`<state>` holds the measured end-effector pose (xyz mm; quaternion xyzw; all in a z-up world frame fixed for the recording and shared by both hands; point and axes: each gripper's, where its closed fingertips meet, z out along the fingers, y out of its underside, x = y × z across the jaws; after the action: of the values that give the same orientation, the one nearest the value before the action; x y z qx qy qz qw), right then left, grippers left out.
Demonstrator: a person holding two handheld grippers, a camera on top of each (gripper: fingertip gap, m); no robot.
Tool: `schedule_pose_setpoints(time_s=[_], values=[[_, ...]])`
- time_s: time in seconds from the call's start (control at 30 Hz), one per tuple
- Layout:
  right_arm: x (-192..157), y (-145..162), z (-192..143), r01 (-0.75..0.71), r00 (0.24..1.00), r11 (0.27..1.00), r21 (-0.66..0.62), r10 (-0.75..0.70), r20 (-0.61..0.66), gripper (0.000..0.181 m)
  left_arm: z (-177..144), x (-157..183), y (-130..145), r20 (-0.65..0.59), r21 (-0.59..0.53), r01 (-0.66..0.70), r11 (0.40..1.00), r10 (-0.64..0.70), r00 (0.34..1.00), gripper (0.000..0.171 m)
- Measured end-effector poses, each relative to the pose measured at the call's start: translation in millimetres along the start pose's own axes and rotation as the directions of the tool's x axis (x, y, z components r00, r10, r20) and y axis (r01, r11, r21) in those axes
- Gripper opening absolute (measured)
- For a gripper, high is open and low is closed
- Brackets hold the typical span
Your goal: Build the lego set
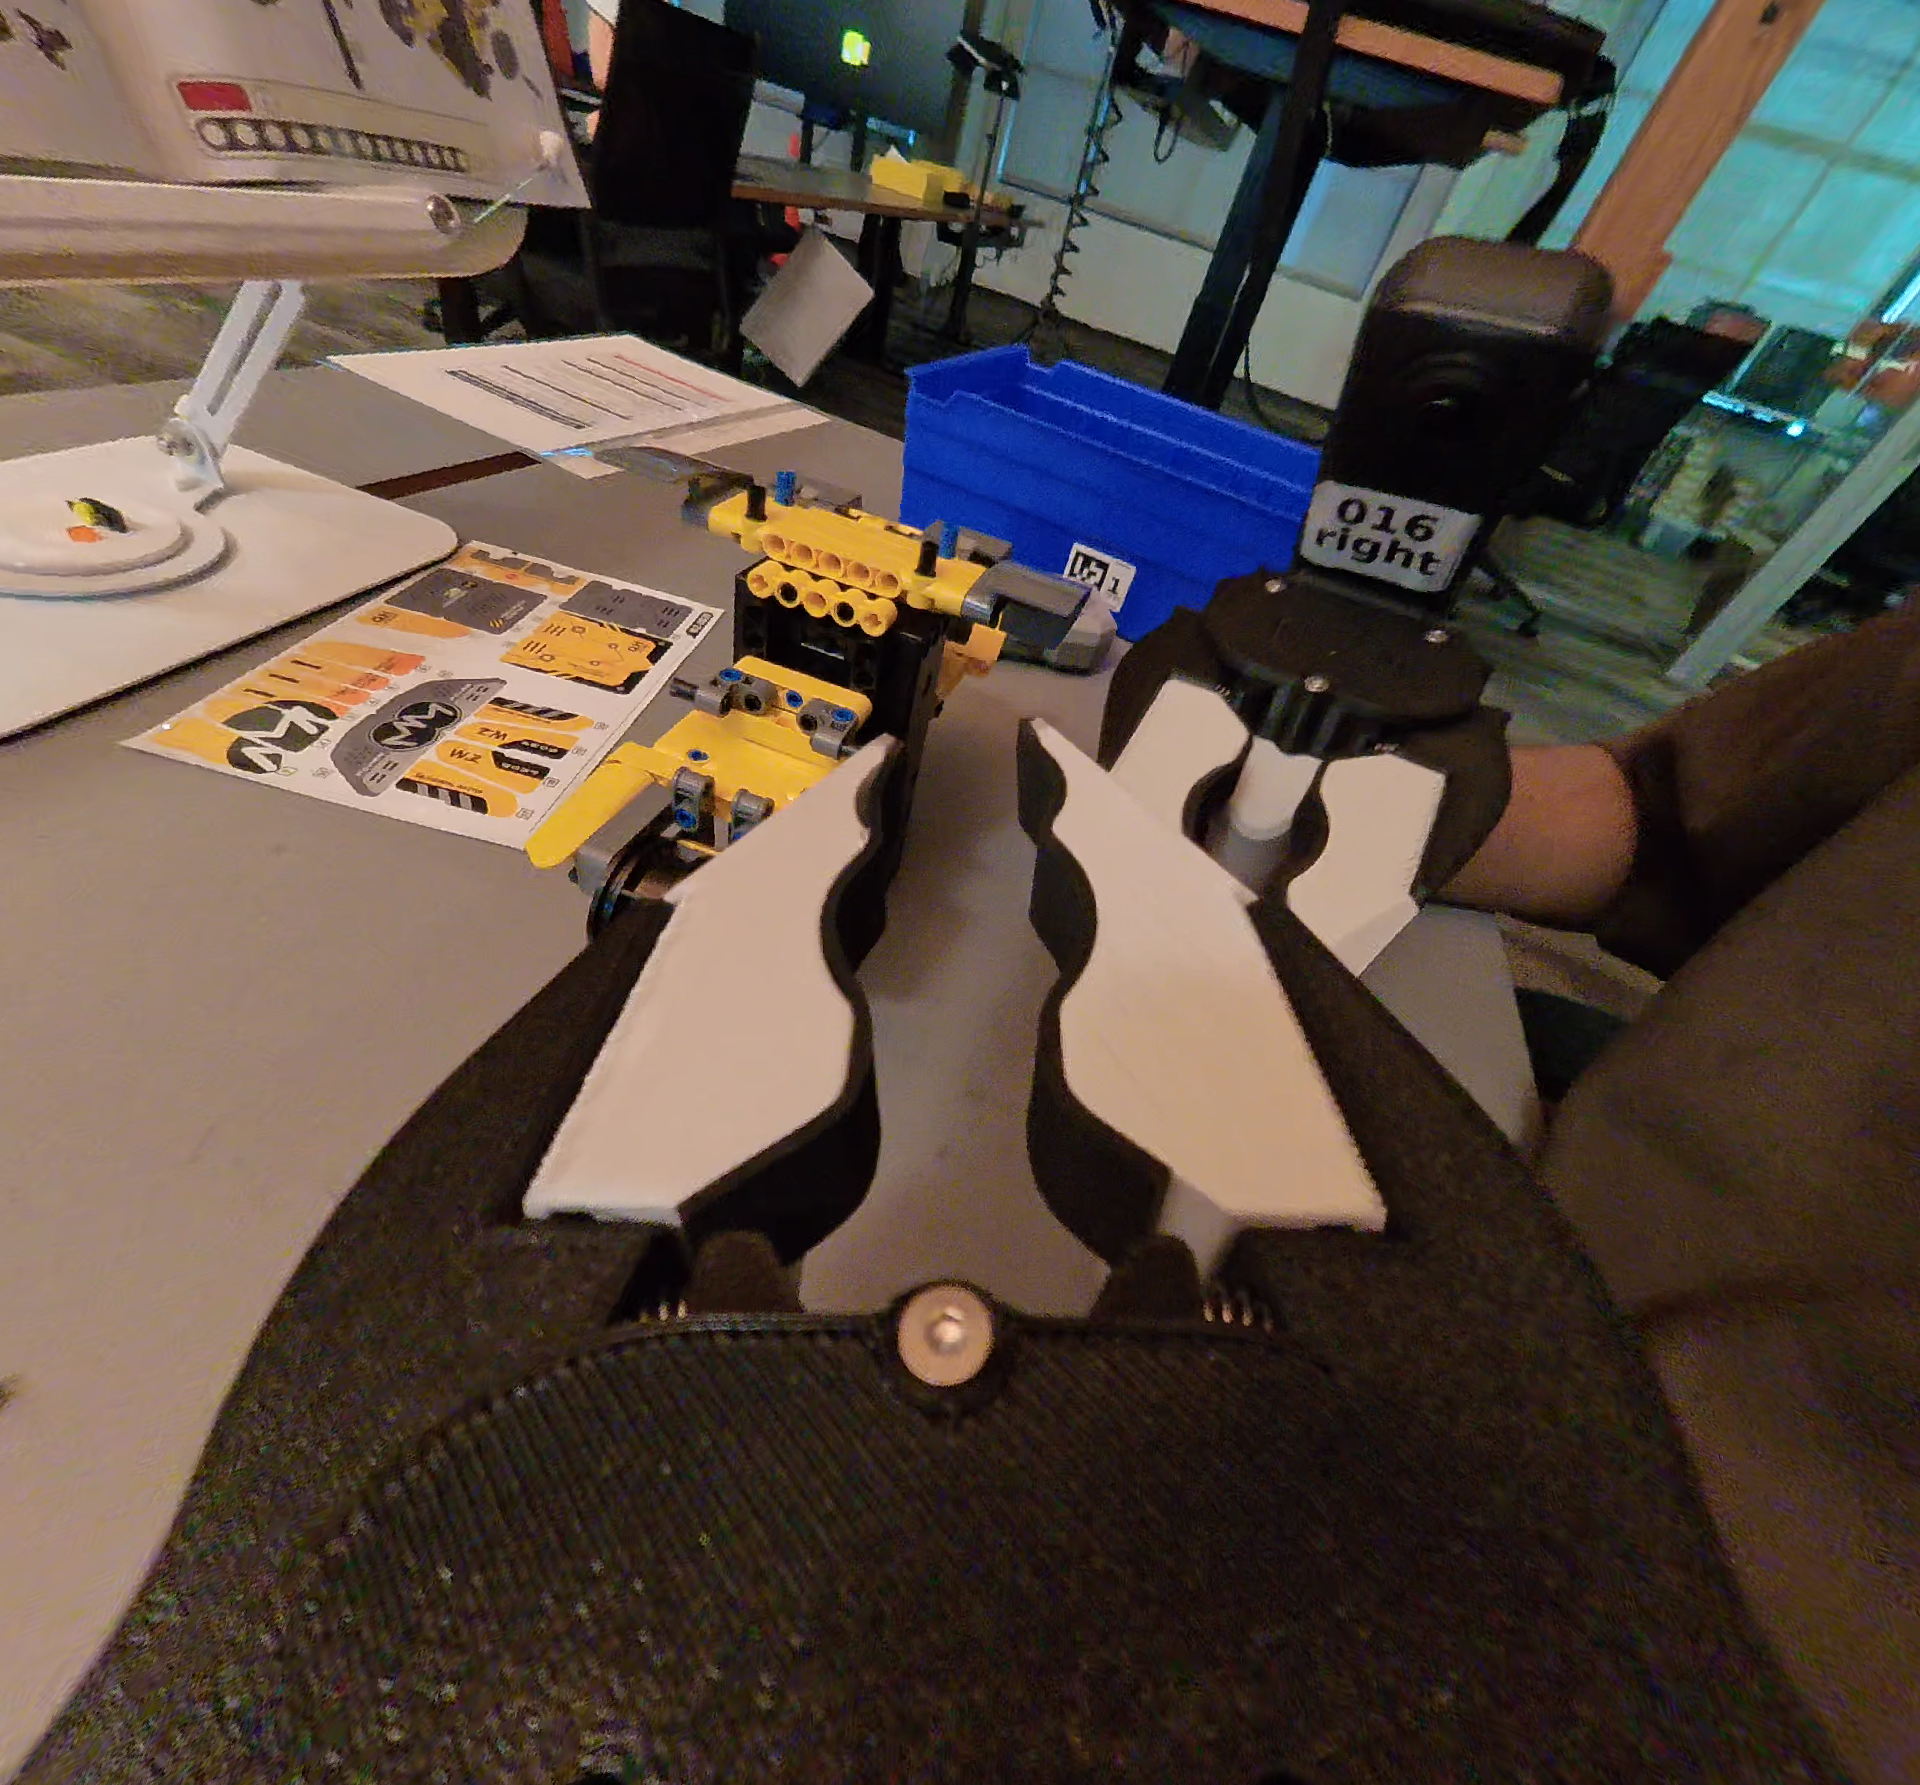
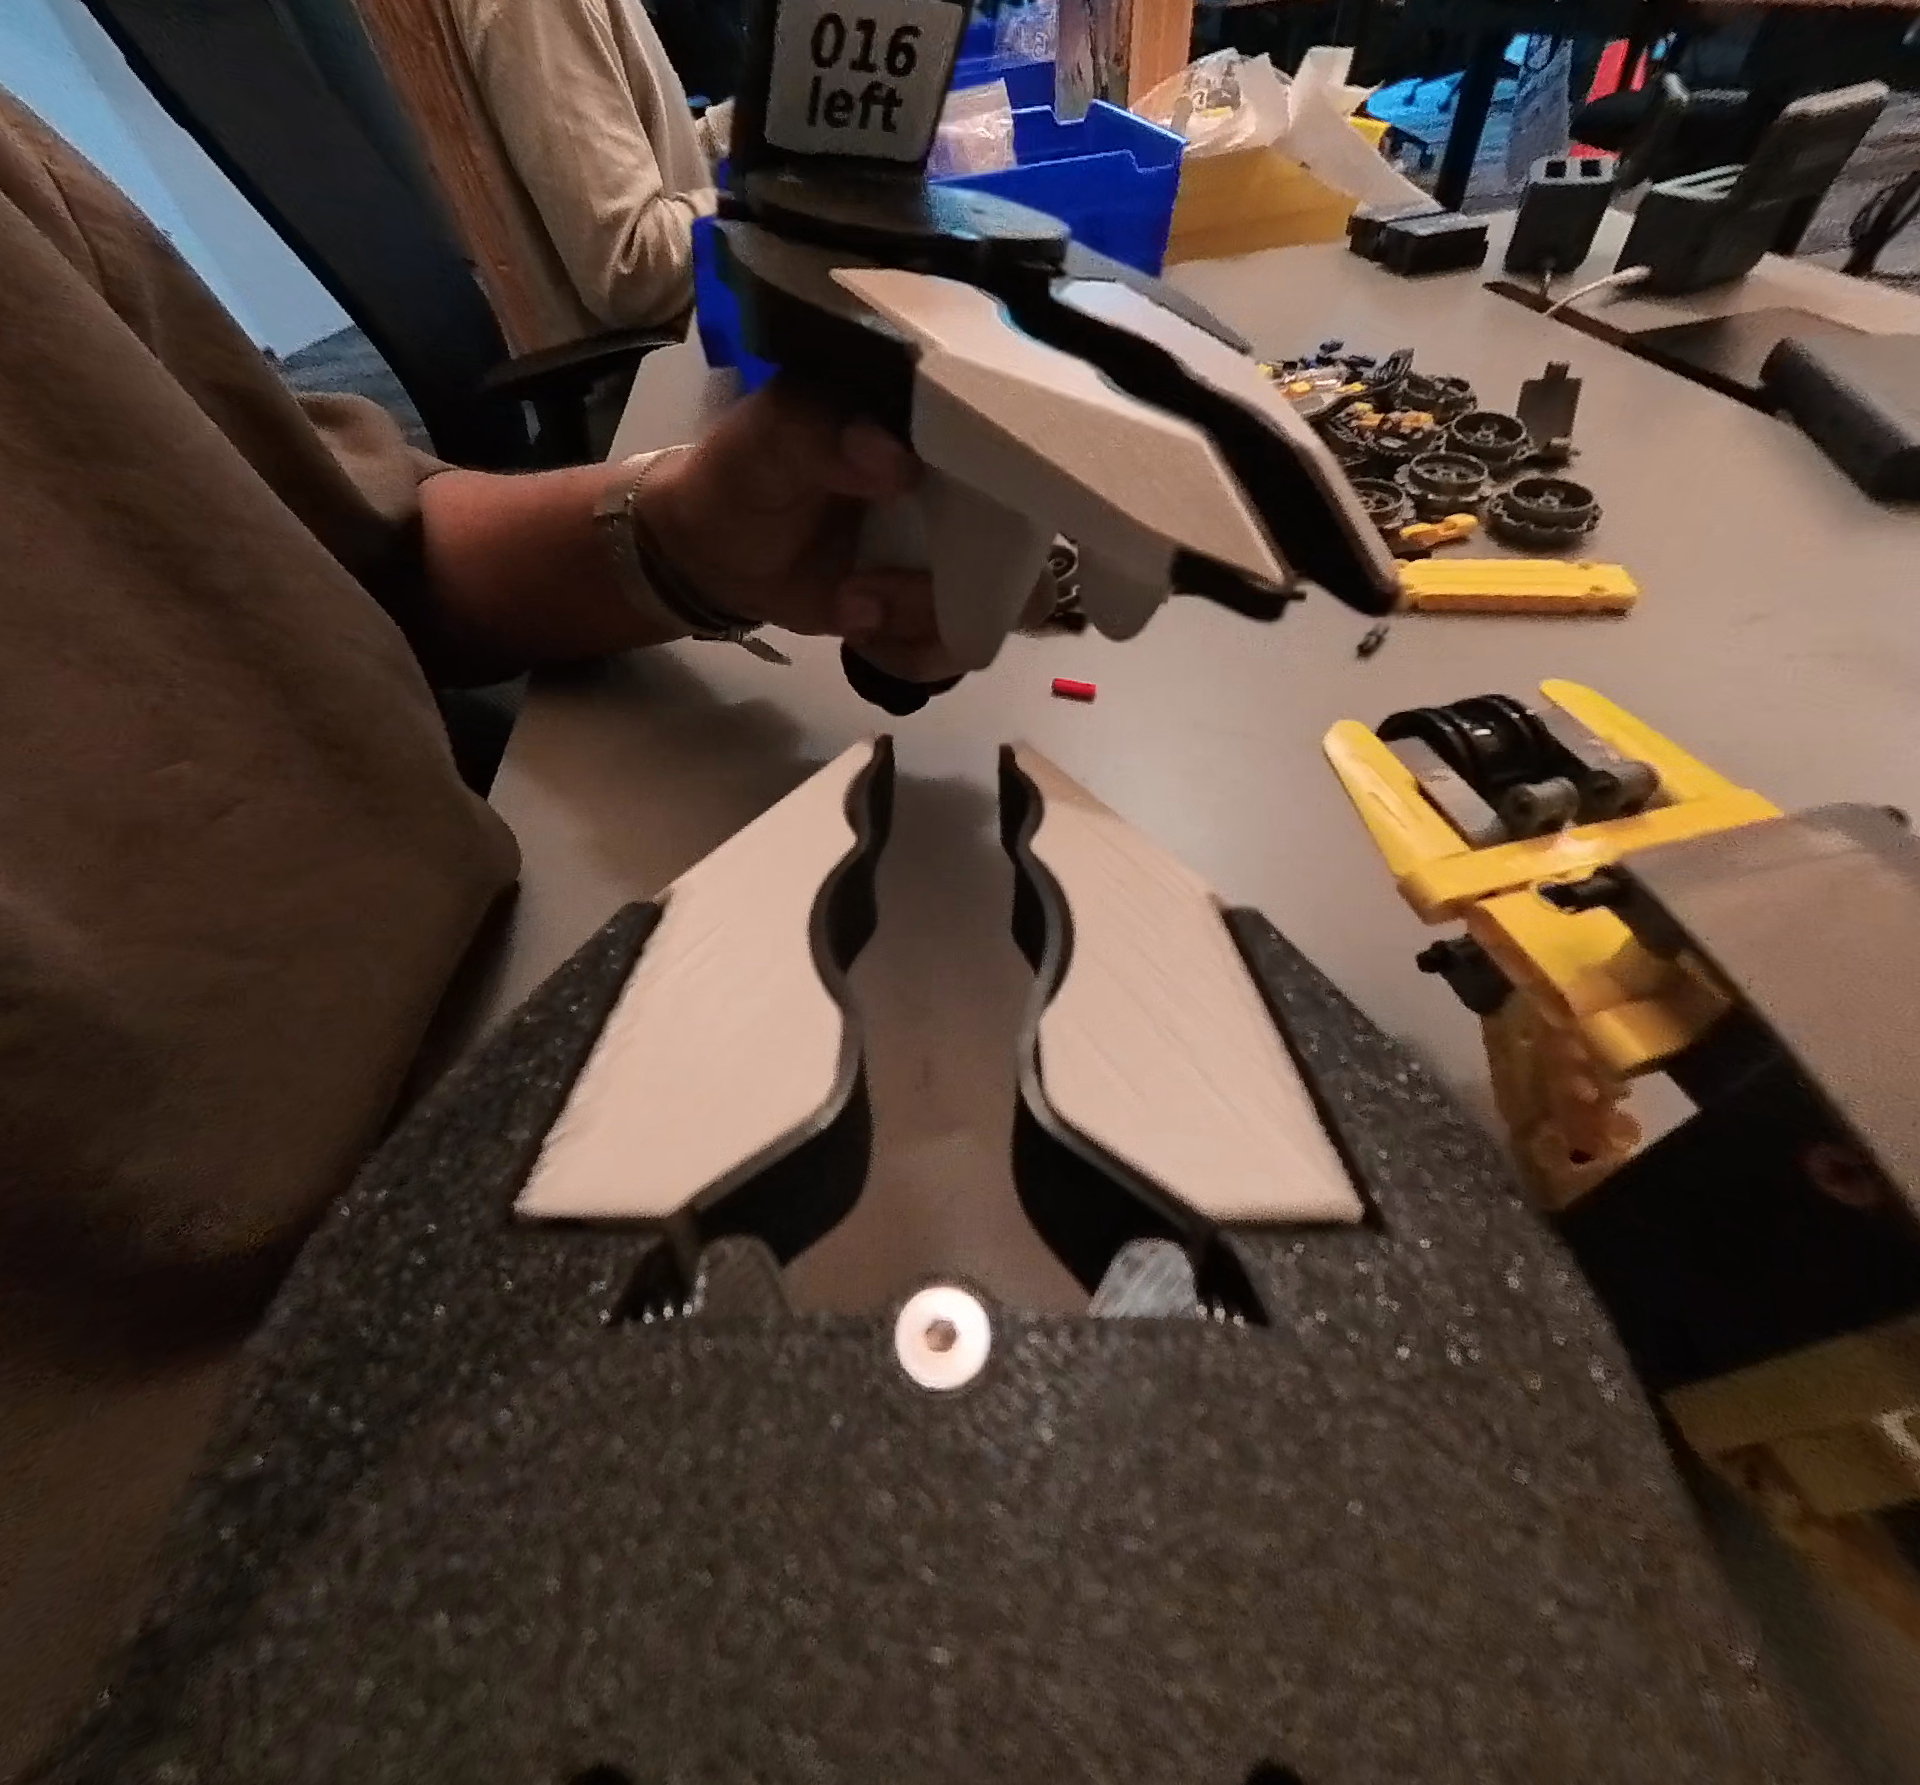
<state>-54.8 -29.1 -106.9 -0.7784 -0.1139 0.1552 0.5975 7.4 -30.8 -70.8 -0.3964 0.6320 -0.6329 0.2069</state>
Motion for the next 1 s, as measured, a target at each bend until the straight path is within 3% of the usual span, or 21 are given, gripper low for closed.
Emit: schedule_pose_setpoints(time_s=[0.2, 0.57, 1.0], values=[[5, 5, -1, -0.076, 0.997, 0.997, -0.007, 0.076, 0.024, 0.027, 2, 5, 0, 0.002, 0.013, -0.032, 0.999, 0.032, 0.999, 0.018], [14, 6, -9, -0.205, 0.976, 0.979, 0.0, 0.205, 0.078, 0.037, 6, 0, 9, -0.011, 0.011, 0.025, 1.0, -0.025, 1.0, 0.019], [12, 7, -11, -0.238, 0.963, 0.971, -0.005, 0.236, 0.132, 0.042, 7, -5, 12, -0.002, 0.015, 0.024, 1.0, -0.024, 1.0, 0.019]])
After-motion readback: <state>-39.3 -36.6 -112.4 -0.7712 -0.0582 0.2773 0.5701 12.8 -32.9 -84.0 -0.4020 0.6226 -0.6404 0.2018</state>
